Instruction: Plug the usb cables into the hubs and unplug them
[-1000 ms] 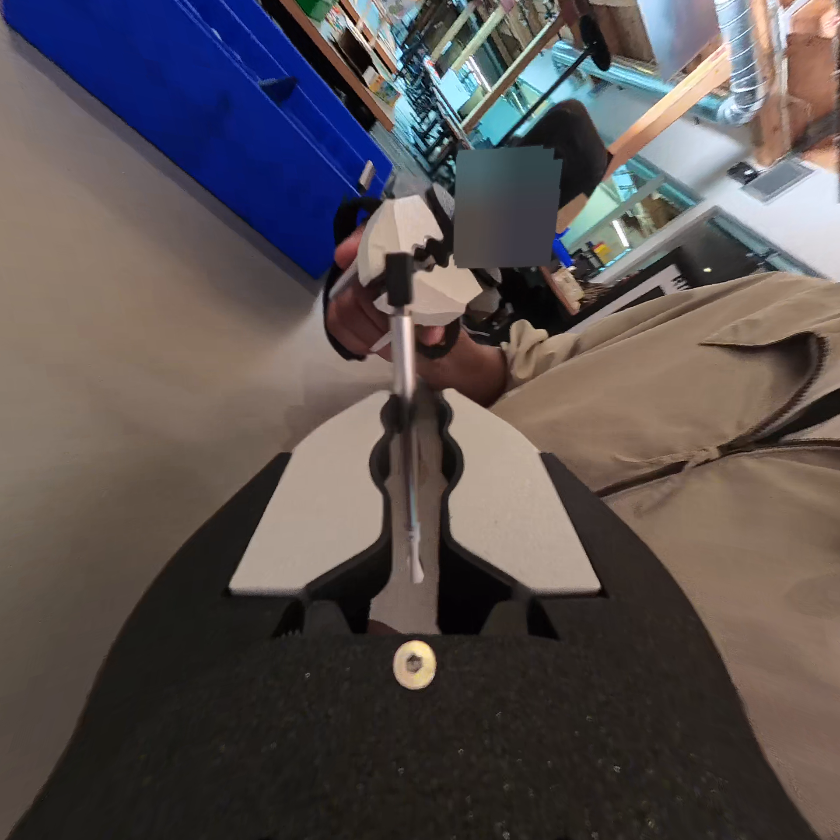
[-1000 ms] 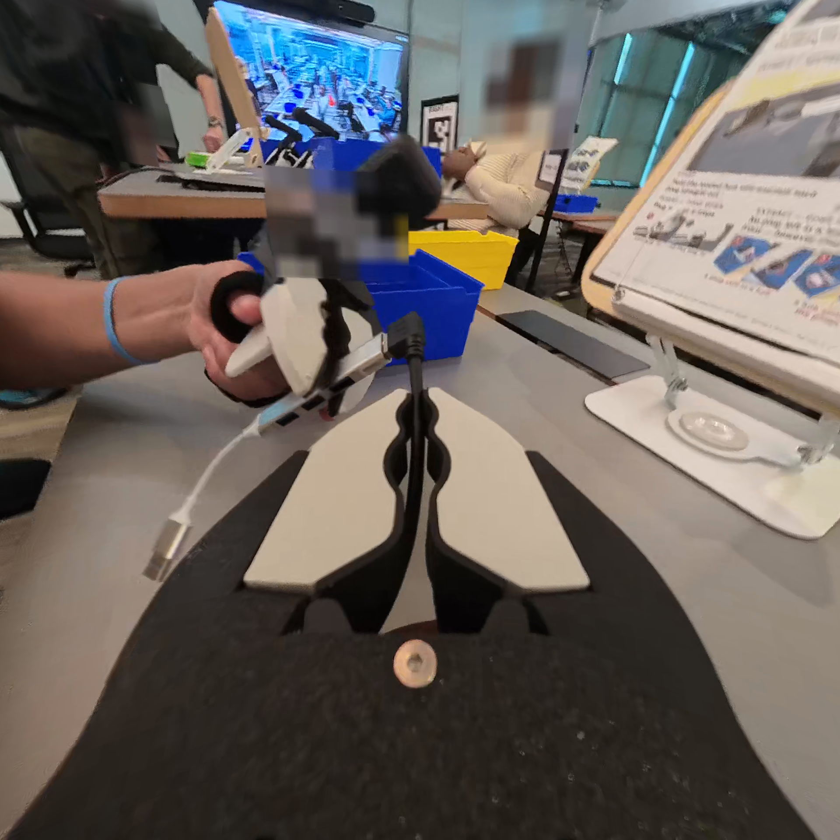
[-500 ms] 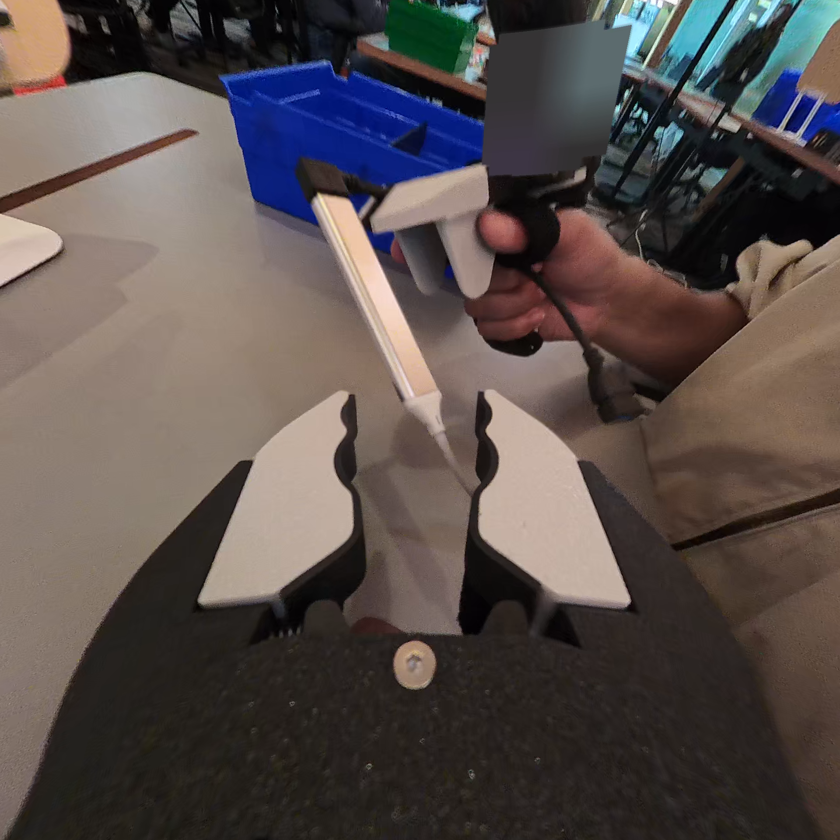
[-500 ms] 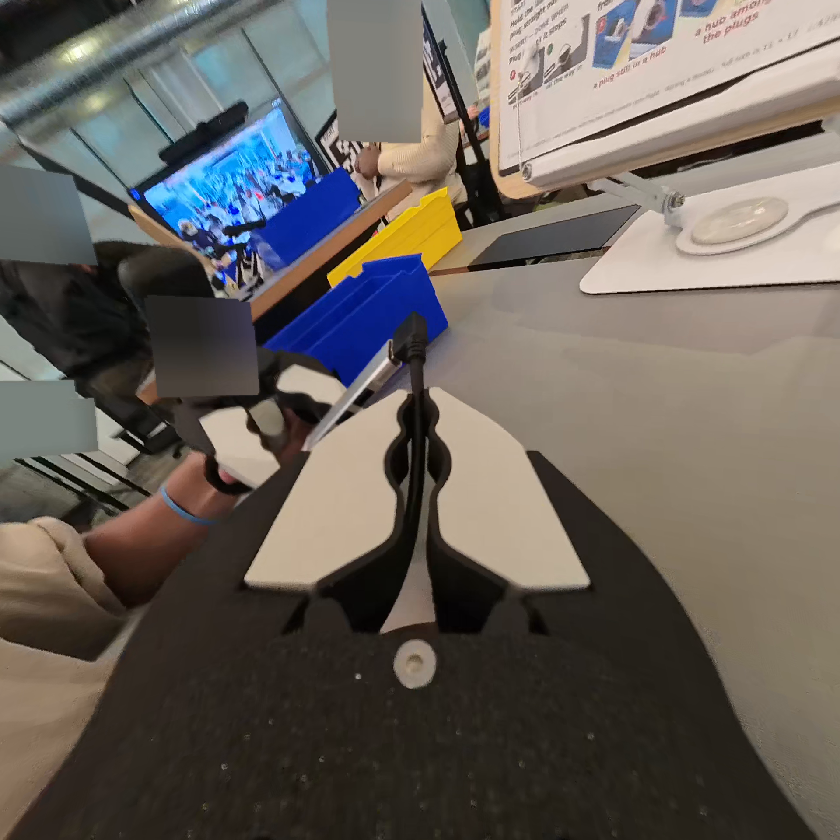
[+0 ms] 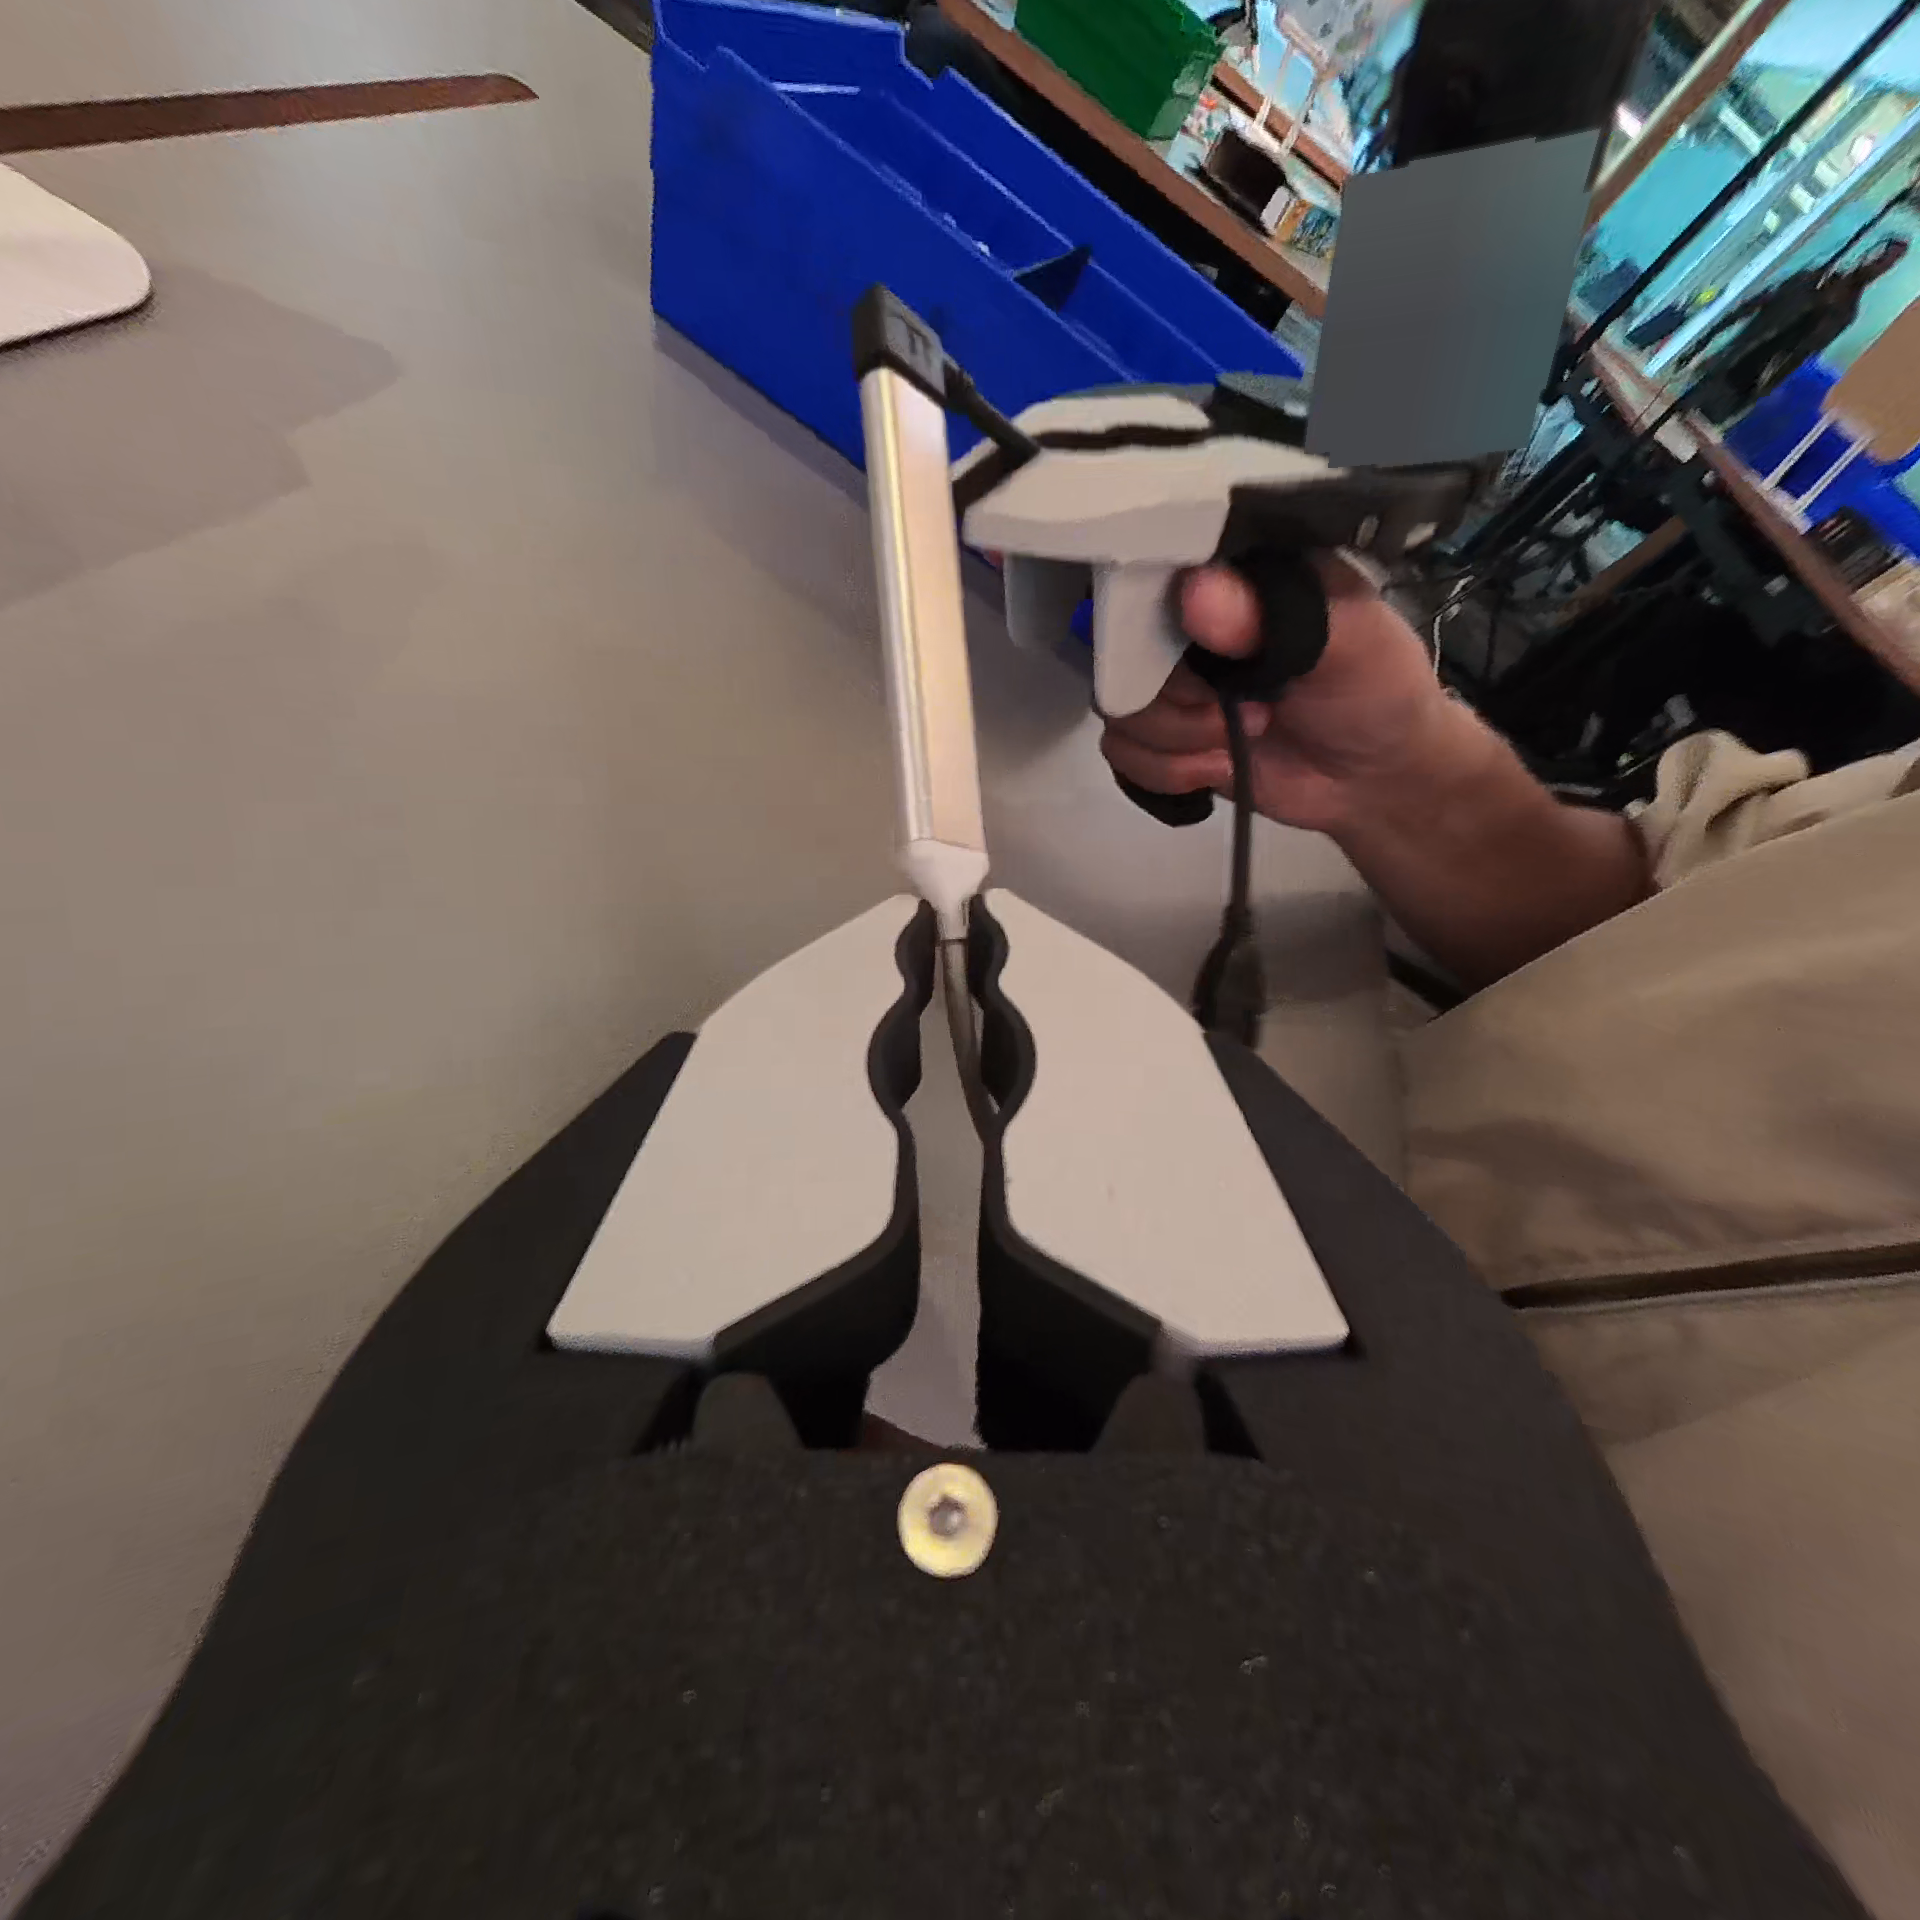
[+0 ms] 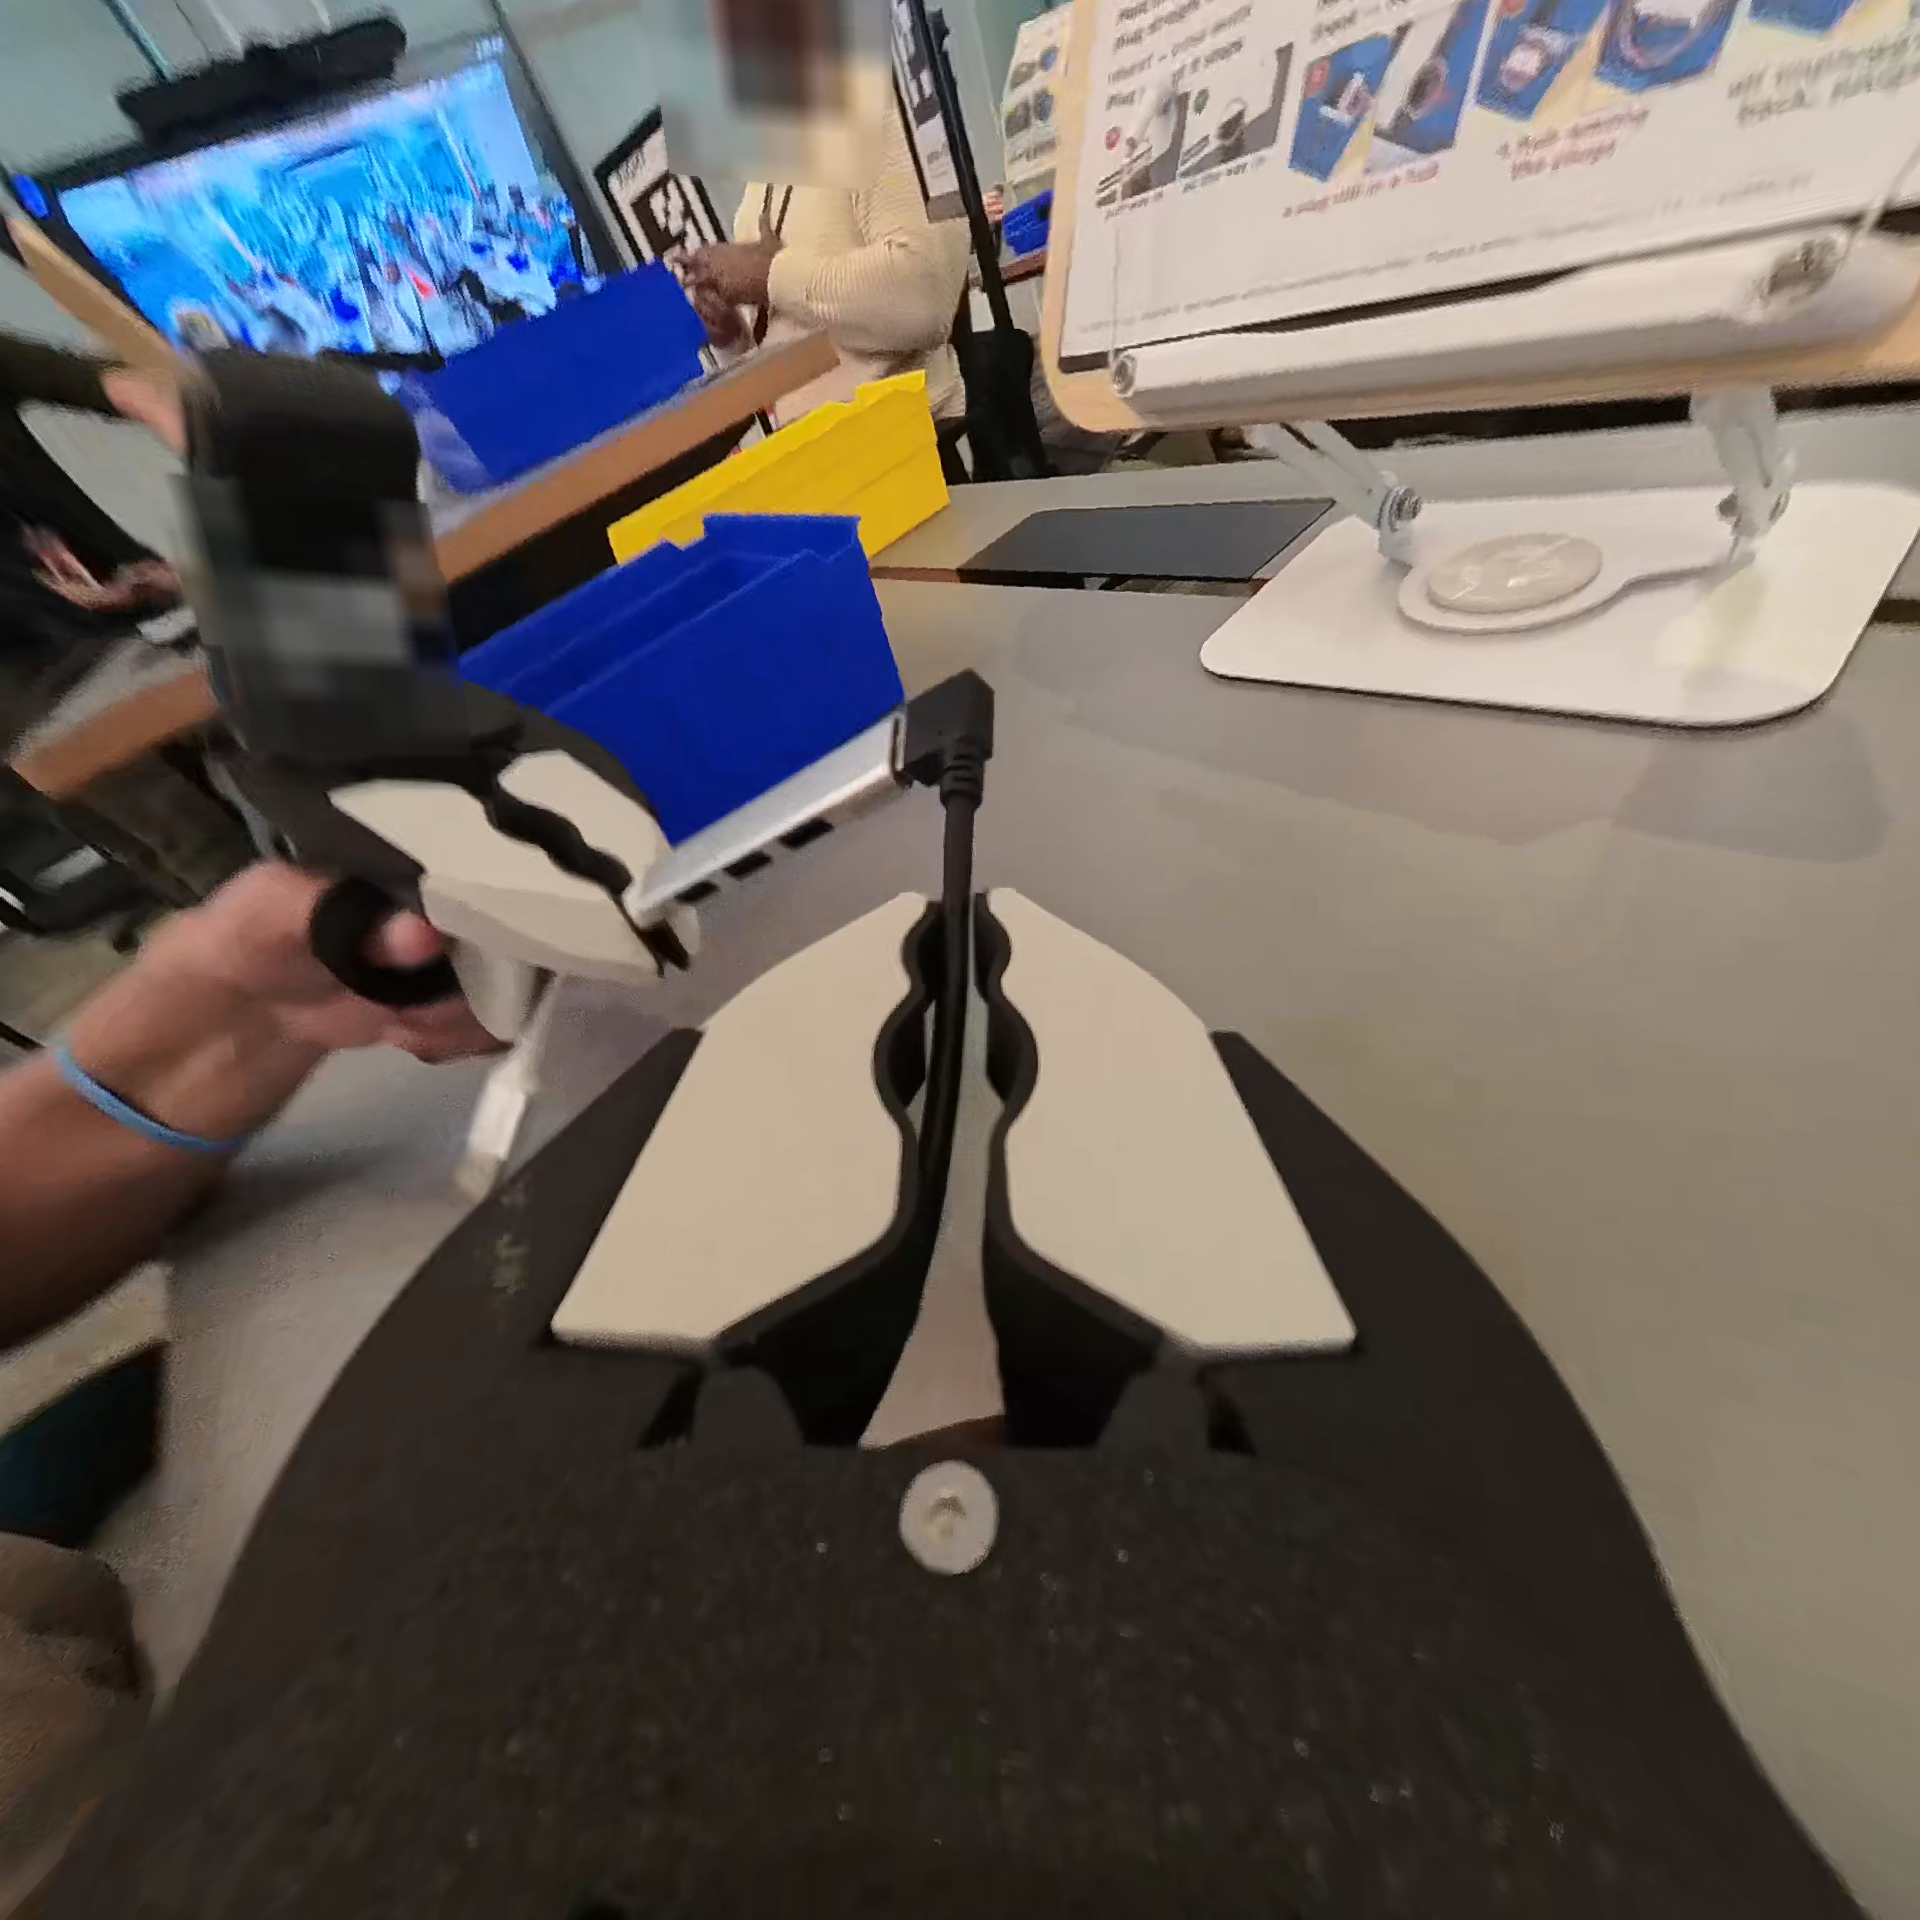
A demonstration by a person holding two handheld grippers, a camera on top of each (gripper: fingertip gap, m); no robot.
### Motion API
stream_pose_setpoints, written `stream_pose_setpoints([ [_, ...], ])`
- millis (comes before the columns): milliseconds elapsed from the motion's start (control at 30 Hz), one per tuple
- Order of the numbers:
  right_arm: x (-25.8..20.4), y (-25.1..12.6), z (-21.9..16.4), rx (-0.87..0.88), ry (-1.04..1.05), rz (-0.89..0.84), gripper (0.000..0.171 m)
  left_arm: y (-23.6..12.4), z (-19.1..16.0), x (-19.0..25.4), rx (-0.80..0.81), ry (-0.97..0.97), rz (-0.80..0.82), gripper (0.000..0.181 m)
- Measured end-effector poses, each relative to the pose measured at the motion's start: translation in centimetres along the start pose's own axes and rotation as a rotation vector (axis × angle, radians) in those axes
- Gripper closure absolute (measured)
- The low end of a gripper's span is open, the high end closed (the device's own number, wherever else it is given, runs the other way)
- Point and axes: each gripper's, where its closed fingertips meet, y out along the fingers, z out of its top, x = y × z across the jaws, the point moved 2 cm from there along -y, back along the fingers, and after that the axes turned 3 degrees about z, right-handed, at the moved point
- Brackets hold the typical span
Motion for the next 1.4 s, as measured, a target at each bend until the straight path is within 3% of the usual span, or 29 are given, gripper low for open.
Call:
stream_pose_setpoints([
  [100,0.3,-0.1,-0.3,-0.044,-0.2,-0.051,0.149,-0.2,0.3,0.0,-0.01,-0.047,-0.003,0.176],
  [300,0.7,-0.7,0.6,0.011,-0.517,-0.194,0.143,0.0,0.0,0.2,-0.035,-0.068,-0.032,0.176],
  [400,0.6,0.0,0.2,0.0,-0.494,-0.176,0.144,0.4,-0.3,0.2,-0.049,-0.073,-0.05,0.176],
  [500,1.0,0.3,0.1,0.0,-0.482,-0.196,0.164,0.7,-0.7,0.0,-0.062,-0.073,-0.03,0.176],
  [700,1.6,0.4,-0.7,-0.084,-0.479,-0.222,0.164,0.3,0.1,-1.2,0.014,-0.102,0.024,0.176],
  [1000,2.3,0.7,-1.3,-0.121,-0.447,-0.284,0.165,1.0,-1.0,-0.9,-0.054,-0.075,0.052,0.176],
  [1167,2.1,1.0,-1.7,-0.131,-0.411,-0.217,0.165,0.8,-1.6,-1.0,-0.083,-0.063,0.06,0.177],
  [1300,0.7,0.3,-2.4,-0.187,-0.281,0.087,0.162,-0.2,-2.3,-0.5,-0.136,-0.011,-0.003,0.177],
  [1400,0.2,-0.7,-1.9,-0.214,-0.319,0.174,0.148,-0.8,-2.3,-0.1,-0.141,-0.028,-0.063,0.177],
])
